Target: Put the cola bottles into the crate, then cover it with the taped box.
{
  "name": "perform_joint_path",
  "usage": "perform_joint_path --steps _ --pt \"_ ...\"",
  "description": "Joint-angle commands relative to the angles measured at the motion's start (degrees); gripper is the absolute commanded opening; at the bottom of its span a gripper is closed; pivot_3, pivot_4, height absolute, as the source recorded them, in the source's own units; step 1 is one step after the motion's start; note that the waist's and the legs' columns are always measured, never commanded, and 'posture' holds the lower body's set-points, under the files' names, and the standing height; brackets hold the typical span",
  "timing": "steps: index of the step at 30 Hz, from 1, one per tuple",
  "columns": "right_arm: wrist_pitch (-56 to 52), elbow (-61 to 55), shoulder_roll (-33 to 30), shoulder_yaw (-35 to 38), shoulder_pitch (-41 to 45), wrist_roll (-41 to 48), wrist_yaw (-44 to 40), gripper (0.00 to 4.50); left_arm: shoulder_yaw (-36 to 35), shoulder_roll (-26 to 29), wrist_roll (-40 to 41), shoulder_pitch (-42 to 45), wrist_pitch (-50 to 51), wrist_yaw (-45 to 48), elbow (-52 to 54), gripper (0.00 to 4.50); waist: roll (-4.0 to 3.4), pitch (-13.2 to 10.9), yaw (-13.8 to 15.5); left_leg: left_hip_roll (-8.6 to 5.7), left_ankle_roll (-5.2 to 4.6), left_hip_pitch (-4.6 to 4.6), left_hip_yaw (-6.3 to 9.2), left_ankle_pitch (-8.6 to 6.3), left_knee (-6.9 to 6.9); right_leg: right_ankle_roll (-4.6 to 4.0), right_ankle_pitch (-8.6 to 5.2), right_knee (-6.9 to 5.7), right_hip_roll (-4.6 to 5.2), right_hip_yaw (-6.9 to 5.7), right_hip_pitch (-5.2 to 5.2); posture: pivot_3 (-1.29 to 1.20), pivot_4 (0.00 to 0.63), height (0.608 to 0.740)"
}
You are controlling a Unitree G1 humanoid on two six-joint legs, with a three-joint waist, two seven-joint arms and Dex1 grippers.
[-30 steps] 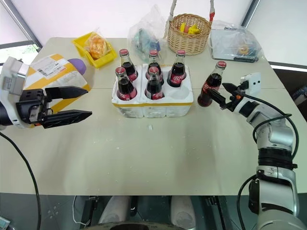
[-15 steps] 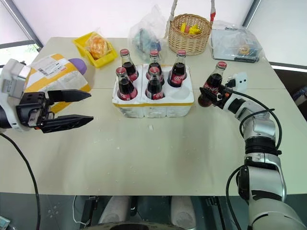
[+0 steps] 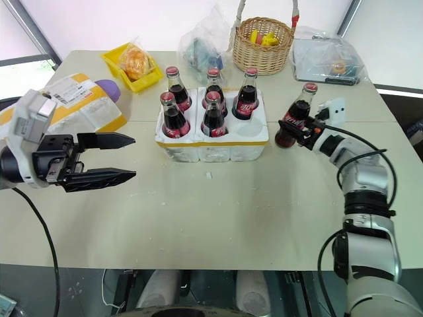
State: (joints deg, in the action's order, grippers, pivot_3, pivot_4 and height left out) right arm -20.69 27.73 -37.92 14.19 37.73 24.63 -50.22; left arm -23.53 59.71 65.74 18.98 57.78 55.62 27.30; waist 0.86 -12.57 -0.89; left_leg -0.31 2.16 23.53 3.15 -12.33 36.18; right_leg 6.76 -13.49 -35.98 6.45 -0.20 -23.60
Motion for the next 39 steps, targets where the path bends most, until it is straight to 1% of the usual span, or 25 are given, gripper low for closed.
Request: perform_joint_path --steps 1,4,8,12,20,26,33,39 --pt "-4.5 -13.7 -4.7 5.2 2.3 7.7 -3.4 2.83 -0.2 0.3 0.8 1.5 -1.5 -0.3 0.9 4.5 -0.09 -0.1 0.0 0.0 0.0 0.0 0.0 0.0 -0.02 0.01 0.0 -0.01 0.0 0.0 -0.03 0.0 0.15 0.737" --pt "-10.3 -19.9 -6.3 6.3 3.1 12.7 -4.5 2.83 0.2 0.2 0.7 1.8 -1.8 -0.4 0.7 4.5 -0.09 -0.1 -0.4 0.04 0.0 -0.03 0.0 0.0 -0.07 0.04 0.02 -0.05 -0.04 0.0 -0.06 0.0 0.15 0.737" --pt "-16.5 -26.0 -5.8 6.6 5.1 18.6 -3.8 2.83 1.1 -0.1 0.3 2.6 -2.3 -0.5 0.3 4.5 -0.09 -0.1 -0.5 0.08 0.0 -0.07 0.0 0.0 -0.04 -0.04 -0.02 -0.07 -0.09 0.0 -0.04 0.0 0.15 0.737" --pt "-17.9 -29.2 -4.1 4.2 6.3 19.7 -3.0 2.83 1.7 -0.3 0.2 3.1 -2.6 -0.9 0.3 4.5 -0.09 -0.1 -0.3 0.08 0.0 -0.04 0.0 0.0 -0.02 -0.05 -0.02 -0.06 -0.09 0.02 -0.05 0.0 0.15 0.737" --pt "-14.8 -27.4 0.0 -2.6 6.3 15.0 -3.5 2.83 0.5 -0.1 1.4 2.4 -2.5 -2.3 1.4 4.5 -0.08 0.0 -0.1 0.07 0.0 0.0 0.0 0.0 -0.01 -0.05 -0.02 -0.03 -0.08 0.02 -0.06 0.0 0.15 0.737" --pt "-11.0 -24.6 1.7 -7.9 5.6 9.3 -4.6 2.83 -0.7 0.3 2.8 1.6 -2.3 -3.9 2.1 4.5 -0.08 0.0 -0.1 0.07 0.0 0.0 0.0 0.0 -0.03 -0.04 -0.02 -0.03 -0.09 0.02 -0.08 0.0 0.15 0.737" --pt "-7.3 -21.7 3.6 -11.7 4.1 3.9 -5.3 2.83 -1.4 0.7 4.1 1.1 -2.2 -5.3 2.5 4.5 -0.08 0.0 -0.2 0.07 0.0 -0.01 0.01 0.0 -0.03 -0.04 -0.02 -0.05 -0.09 0.02 -0.08 0.0 0.15 0.737" --pt "-4.6 -14.8 5.6 -15.4 5.4 -2.4 -3.9 2.83 -1.4 0.9 4.8 1.4 -2.2 -6.1 2.4 4.5 -0.07 0.0 -0.3 0.07 0.0 -0.01 0.01 0.0 -0.03 -0.04 -0.02 -0.06 -0.1 0.02 -0.08 0.0 0.15 0.737"
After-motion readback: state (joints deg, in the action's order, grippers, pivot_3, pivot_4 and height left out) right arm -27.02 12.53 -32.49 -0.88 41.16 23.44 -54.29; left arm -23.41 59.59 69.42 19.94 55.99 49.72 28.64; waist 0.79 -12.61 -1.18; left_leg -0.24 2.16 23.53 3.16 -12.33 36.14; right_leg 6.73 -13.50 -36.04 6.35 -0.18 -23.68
